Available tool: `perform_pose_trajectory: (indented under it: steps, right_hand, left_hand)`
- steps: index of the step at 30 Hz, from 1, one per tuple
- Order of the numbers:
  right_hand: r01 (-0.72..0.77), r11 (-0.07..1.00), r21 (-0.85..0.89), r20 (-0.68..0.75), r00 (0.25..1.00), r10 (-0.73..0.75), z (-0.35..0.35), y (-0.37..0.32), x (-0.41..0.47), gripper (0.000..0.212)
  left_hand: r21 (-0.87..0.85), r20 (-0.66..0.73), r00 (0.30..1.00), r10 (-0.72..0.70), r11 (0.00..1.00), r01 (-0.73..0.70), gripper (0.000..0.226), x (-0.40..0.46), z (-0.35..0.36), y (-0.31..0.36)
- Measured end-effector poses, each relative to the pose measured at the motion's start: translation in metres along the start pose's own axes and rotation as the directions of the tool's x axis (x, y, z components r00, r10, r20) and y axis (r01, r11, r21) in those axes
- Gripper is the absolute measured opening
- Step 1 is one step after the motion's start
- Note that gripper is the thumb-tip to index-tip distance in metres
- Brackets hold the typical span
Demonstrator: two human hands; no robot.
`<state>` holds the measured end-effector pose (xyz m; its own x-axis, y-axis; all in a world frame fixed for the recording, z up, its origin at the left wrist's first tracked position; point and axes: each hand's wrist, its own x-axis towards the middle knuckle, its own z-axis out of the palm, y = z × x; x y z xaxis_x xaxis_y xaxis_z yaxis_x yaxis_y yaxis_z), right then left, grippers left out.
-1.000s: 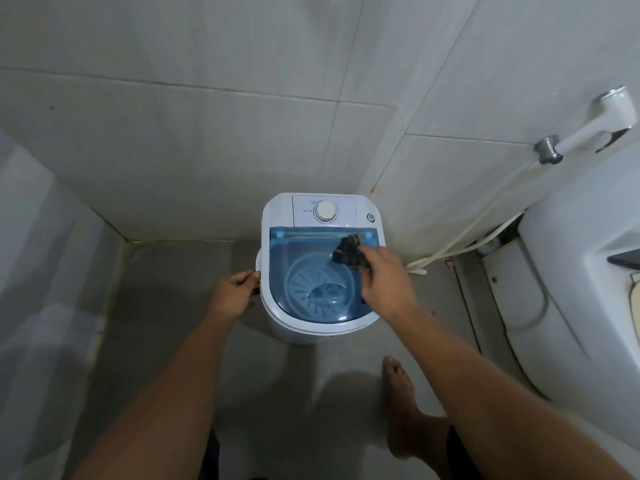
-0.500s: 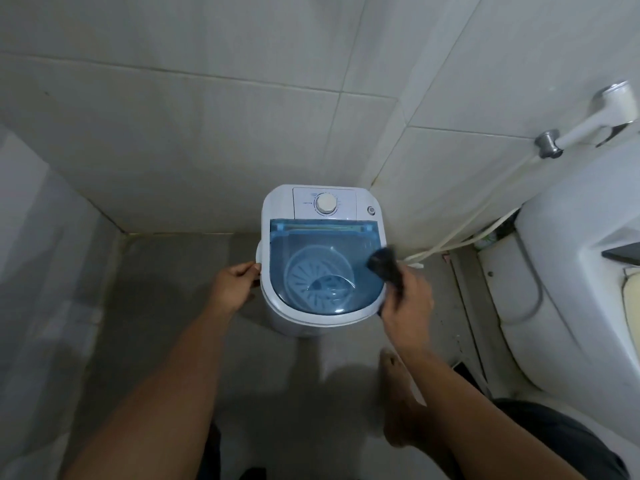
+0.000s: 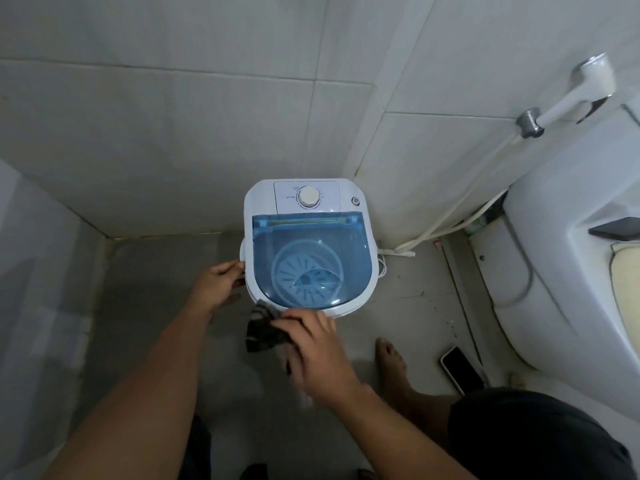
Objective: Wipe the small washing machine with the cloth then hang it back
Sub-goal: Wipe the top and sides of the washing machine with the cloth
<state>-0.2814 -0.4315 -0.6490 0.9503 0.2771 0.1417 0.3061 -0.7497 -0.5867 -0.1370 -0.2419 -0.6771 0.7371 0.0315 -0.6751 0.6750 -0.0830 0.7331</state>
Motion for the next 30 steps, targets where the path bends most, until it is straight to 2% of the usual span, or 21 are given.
perform_pose_trajectory:
  steps: [2,4,6,7,8,12,17,19,21,26,28,30]
  right_hand:
    - [-0.127,0.992,0.025,-0.243,0.961,0.129,-0.026,0.026,0.009,0.045]
    - [-0.318,0.948,0.027,-0.414,0.859,0.3,-0.053,0.066,0.014,0.044]
    - [-0.515,0.856,0.041,-0.453,0.754,0.475,-0.071,0.097,0.016,0.041]
    - [-0.56,0.828,0.027,-0.436,0.739,0.514,-0.071,0.103,0.016,0.04]
    - [-0.562,0.827,-0.009,-0.411,0.756,0.509,-0.067,0.103,0.015,0.04]
    - [-0.384,0.913,-0.142,-0.32,0.89,0.324,-0.022,0.07,-0.001,0.042]
    - [-0.127,0.973,-0.194,-0.079,0.99,0.113,0.032,0.02,-0.01,0.057]
    - [0.058,0.97,-0.237,0.112,0.993,-0.032,0.044,0.004,-0.002,0.053]
    - [0.197,0.946,-0.259,0.232,0.963,-0.137,0.044,-0.002,0.003,0.049]
    - [0.341,0.853,-0.395,0.29,0.927,-0.237,0.012,0.032,0.003,0.041]
    - [0.32,0.823,-0.468,0.282,0.938,-0.204,-0.005,0.054,-0.011,0.04]
    - [0.23,0.826,-0.515,0.223,0.966,-0.129,-0.021,0.068,-0.024,0.046]
  left_hand:
    - [-0.009,0.005,1.0,0.0,1.0,0.0,0.031,-0.001,0.0,0.0]
    - [-0.023,0.005,1.0,-0.003,1.0,0.003,0.031,-0.002,0.0,0.0]
    - [-0.024,0.016,1.0,0.004,1.0,-0.004,0.03,-0.003,0.0,0.001]
    - [-0.023,0.02,1.0,0.006,1.0,-0.005,0.03,-0.004,0.0,0.002]
    - [-0.028,0.017,1.0,0.003,1.0,-0.003,0.029,-0.004,0.001,0.002]
    - [-0.054,-0.006,1.0,-0.003,0.999,0.003,0.029,-0.001,0.0,0.0]
    - [-0.041,0.018,1.0,-0.01,0.999,0.011,0.028,0.002,-0.002,0.0]
    - [-0.043,0.027,1.0,-0.011,0.999,0.012,0.027,0.006,-0.005,-0.002]
    - [-0.046,0.056,0.998,-0.007,0.999,0.01,0.029,0.008,-0.008,-0.005]
    - [-0.06,0.106,0.994,-0.016,0.998,0.023,0.034,0.011,-0.015,-0.004]
    - [-0.051,0.107,0.994,-0.007,0.999,0.012,0.033,0.01,-0.013,-0.003]
    - [-0.044,0.112,0.994,0.014,0.999,-0.009,0.032,0.01,-0.011,-0.002]
